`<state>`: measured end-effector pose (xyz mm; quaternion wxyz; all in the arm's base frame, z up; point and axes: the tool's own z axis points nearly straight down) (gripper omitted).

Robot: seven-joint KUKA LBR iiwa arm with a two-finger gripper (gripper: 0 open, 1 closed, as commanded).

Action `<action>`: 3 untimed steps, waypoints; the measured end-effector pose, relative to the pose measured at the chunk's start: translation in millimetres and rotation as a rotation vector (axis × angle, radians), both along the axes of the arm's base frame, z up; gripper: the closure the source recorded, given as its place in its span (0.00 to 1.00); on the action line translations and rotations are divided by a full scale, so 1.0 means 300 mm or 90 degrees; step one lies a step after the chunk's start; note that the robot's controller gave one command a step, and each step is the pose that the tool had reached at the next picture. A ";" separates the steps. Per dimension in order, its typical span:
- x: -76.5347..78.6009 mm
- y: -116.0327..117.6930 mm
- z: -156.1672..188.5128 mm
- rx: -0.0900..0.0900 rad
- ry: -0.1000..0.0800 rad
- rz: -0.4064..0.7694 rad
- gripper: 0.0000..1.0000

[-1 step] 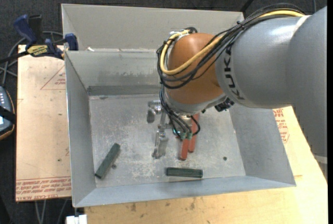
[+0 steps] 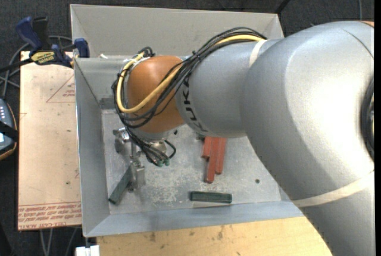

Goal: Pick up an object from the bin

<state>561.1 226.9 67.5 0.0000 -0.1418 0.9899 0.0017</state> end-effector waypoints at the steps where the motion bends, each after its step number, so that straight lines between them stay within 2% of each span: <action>1: 0.006 -0.009 0.008 -0.001 -0.001 -0.003 1.00; 2: 0.006 -0.010 0.008 0.000 -0.001 -0.003 0.00; 3: -0.191 -0.031 0.009 -0.001 -0.002 0.145 0.00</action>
Offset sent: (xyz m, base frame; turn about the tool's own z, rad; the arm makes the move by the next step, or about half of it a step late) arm 0.0000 0.0000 0.0000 0.0000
